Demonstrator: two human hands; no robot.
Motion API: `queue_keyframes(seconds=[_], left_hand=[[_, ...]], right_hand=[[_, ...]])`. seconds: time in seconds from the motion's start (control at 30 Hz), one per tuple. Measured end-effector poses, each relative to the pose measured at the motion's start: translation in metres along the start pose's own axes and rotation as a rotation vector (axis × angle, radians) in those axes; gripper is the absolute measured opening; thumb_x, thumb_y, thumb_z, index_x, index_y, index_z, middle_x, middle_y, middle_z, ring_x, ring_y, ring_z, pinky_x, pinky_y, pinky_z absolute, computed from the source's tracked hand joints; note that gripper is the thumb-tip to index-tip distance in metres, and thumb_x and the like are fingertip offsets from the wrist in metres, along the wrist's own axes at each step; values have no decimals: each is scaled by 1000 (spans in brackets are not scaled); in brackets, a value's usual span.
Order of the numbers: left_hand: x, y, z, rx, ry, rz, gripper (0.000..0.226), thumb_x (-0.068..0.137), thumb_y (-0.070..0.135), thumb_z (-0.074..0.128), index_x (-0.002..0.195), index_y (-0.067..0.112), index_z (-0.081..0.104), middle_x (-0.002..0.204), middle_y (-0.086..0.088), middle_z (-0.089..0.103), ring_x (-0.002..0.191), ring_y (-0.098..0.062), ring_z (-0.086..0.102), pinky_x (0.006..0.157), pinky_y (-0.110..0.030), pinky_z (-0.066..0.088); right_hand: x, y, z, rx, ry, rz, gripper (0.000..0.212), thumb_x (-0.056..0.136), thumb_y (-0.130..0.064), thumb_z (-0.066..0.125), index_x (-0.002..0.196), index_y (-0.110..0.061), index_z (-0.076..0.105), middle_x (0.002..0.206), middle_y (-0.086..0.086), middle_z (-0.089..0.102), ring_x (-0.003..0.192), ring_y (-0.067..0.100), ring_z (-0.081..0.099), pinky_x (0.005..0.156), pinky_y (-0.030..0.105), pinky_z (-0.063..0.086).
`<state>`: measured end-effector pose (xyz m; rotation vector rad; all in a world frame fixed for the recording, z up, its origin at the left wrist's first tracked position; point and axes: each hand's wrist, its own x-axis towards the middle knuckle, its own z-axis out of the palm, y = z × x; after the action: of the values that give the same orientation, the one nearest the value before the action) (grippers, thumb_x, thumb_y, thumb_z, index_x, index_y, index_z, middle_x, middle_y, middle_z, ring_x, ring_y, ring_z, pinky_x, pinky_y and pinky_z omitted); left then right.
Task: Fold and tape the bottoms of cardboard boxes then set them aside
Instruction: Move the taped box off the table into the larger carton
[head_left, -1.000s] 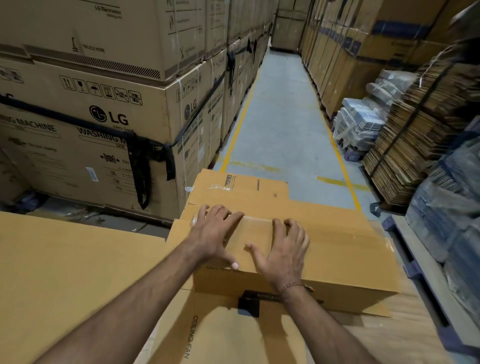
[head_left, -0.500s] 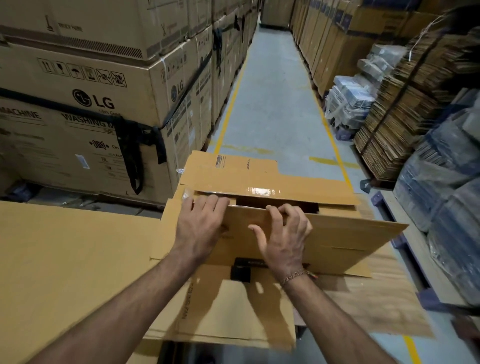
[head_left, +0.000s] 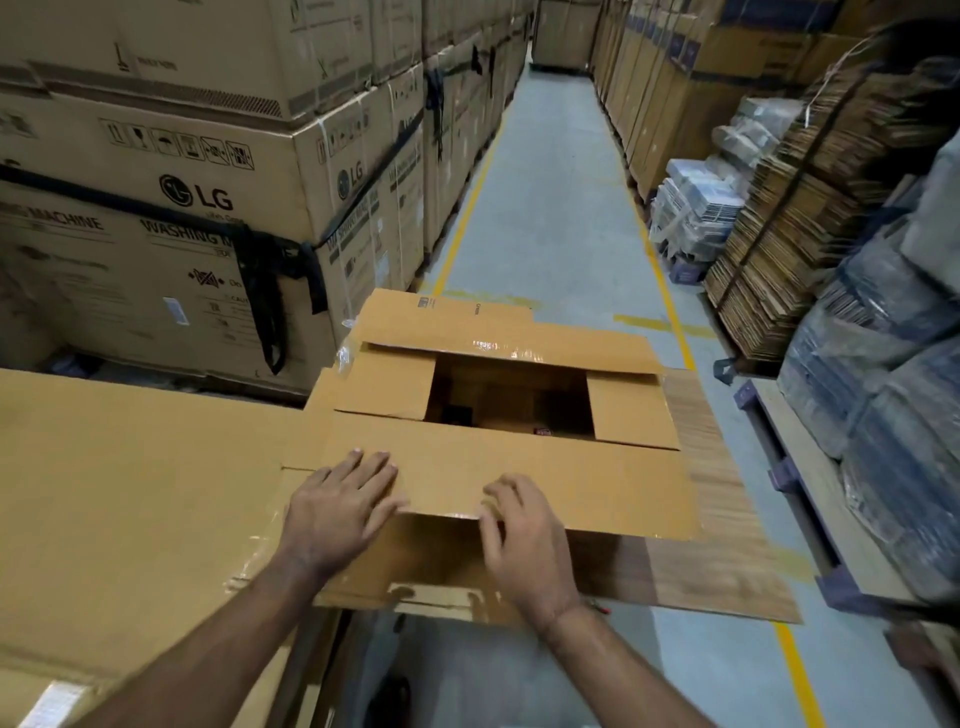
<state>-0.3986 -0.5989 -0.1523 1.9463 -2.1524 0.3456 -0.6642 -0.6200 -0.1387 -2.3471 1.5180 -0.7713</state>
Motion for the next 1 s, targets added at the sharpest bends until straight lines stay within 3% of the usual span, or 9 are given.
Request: queue_keyframes(seconds=[0.1,0.23,0.3,0.4,0.5,0.6,0.73,0.9,1.0], left_hand=[[12,13,-3,-2,-101,-55,50,107,54,42,149,29,51,161,0,45,138,-21,53,95,-39,57],[40,26,-6,-3,-210,-134,68,96,48,67,152,25,37,169,-8,25,136,-22,49,83,-34,61],[56,30,-7,26,-259,-156,83,93,46,73,158,22,27,172,-10,16,146,-25,38,95,-36,58],[81,30,-7,86,-343,-107,100,91,38,78,165,18,14,174,-9,7,160,-32,11,118,-43,41],[104,22,-1,149,-404,20,85,98,33,71,165,20,20,174,-6,15,161,-31,3,126,-46,26],[130,2,3,45,-442,62,66,96,37,72,154,31,42,169,0,31,159,-27,16,126,-48,22],[163,-17,11,-33,-599,42,60,94,37,74,148,48,50,172,-4,22,159,-38,15,126,-55,23],[173,-30,32,-112,-635,55,15,98,39,68,112,34,71,173,-9,19,159,-45,4,128,-62,9],[169,-34,37,-71,-620,110,22,102,42,61,122,35,68,175,-6,10,159,-43,-4,127,-65,3]], right_hand=[[27,14,-10,73,-26,185,34,103,-18,56,137,-18,56,140,-3,46,118,11,55,105,28,51],[69,41,-22,-220,-194,340,89,91,-7,75,162,-21,24,169,6,12,131,21,55,98,31,57],[84,52,-27,-325,-291,338,98,89,-7,77,164,-21,16,169,10,17,131,26,55,95,39,59],[98,62,-32,-412,-386,316,69,91,-19,77,150,-20,41,137,10,54,116,26,59,92,41,57],[104,63,-27,-502,-367,285,44,94,-19,72,133,-21,52,112,5,63,101,23,63,85,39,57],[104,59,-11,-596,-327,270,32,100,-18,62,130,-22,52,113,6,63,100,25,64,80,38,54],[108,65,0,-599,-266,278,31,100,-27,64,128,-25,52,114,3,63,100,24,63,75,37,53],[121,65,5,-574,-248,314,25,100,-32,63,123,-24,56,110,1,66,99,22,62,75,37,56],[122,64,3,-564,-256,344,19,98,-34,66,114,-25,59,104,-1,67,95,21,63,72,34,52]])
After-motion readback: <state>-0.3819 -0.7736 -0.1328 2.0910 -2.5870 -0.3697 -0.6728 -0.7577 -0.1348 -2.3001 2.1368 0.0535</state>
